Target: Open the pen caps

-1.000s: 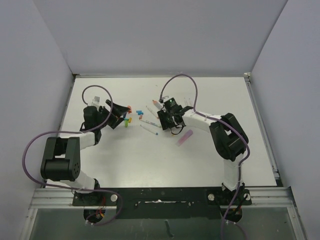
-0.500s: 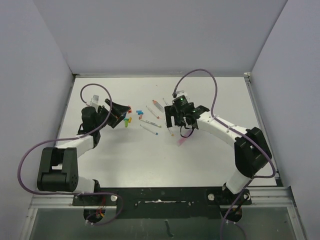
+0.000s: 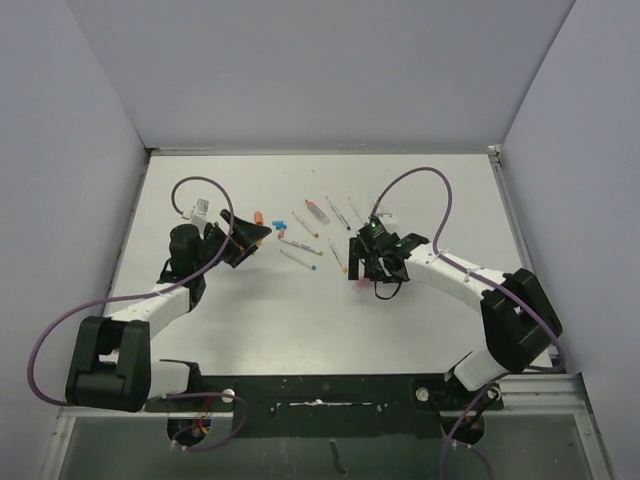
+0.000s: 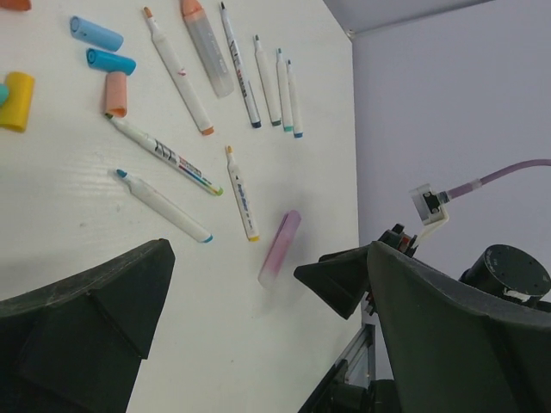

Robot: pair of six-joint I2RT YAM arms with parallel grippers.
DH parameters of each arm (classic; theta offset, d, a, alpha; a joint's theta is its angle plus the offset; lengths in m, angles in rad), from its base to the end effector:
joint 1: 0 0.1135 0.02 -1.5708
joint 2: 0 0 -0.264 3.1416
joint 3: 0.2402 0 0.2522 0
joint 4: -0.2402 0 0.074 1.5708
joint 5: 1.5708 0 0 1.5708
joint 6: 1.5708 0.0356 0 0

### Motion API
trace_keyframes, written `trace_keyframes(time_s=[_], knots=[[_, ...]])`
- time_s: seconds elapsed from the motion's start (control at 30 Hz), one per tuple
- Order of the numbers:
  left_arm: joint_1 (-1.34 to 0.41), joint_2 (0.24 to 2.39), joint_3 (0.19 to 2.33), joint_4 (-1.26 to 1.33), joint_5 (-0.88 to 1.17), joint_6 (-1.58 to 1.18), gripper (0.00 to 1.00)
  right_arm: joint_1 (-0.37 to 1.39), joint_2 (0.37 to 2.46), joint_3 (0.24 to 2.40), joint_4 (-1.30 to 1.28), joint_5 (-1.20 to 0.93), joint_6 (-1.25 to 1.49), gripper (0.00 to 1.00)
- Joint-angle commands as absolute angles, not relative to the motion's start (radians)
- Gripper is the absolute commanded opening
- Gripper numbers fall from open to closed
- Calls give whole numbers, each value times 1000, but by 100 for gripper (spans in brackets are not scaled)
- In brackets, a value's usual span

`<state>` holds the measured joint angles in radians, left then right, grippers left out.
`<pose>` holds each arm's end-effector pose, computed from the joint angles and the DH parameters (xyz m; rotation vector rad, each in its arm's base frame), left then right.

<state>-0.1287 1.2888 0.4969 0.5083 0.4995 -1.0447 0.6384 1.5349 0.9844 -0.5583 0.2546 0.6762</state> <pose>0.2580 -0.0506 0.2054 -0.5368 1.9476 -1.2455 0.2455 0.1710 0.2032 0.1285 2.6198 0.1111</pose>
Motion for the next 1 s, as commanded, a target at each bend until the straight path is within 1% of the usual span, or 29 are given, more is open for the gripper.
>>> trace_keyframes(time_s=[0.0,0.33,0.73,0.97], knots=[[-133,1250,488,553,492,-1045,98,649,1527,976,-527,283,738,97],[-132,1285,492,575,504,-1045,98,647,1637,1029,-513,288,738,97],[-130,1346,524,591,514,-1046,98,629,1716,1067,-485,266,711,96],[-135,1369,535,600,513,-1052,98,598,1701,1027,-462,238,693,94]])
